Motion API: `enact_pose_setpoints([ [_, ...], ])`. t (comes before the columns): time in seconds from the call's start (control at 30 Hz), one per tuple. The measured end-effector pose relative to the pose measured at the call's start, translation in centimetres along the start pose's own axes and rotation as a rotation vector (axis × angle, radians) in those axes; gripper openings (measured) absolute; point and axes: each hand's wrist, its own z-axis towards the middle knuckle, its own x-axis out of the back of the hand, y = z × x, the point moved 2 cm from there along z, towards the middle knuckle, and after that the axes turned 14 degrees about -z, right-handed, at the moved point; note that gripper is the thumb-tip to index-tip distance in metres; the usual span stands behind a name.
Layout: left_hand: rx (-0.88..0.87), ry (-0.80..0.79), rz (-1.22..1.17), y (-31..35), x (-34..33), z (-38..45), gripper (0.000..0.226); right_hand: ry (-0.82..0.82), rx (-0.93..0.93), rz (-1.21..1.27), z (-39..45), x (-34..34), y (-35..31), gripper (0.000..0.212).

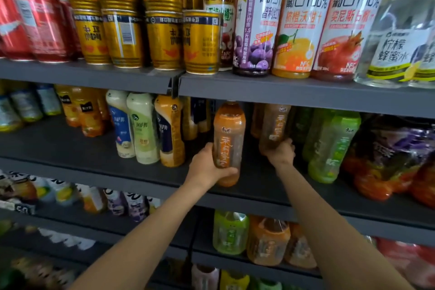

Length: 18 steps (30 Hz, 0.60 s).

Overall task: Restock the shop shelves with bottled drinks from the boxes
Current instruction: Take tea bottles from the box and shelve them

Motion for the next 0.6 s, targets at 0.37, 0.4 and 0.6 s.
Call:
enact_pose_setpoints([
  [0.37, -0.038, 0.005, -0.017, 3.0, -9.3, 3.9, 0.061, -0.005, 0.264, -0.044, -5.7, 5.0, 5.2, 0.052],
  [0.4, -0.034, 0.002, -0.021, 3.2, -9.9, 4.2, 0.062, -0.003, 0.272, -0.048, -5.9, 5.5, 5.5, 0.05],
  [0.6, 0.008, 0.007, -0.005, 3.9, -11.8, 6.1, 0.067, -0.015, 0.267, -0.076, -6.1, 6.4, 6.7, 0.045],
])
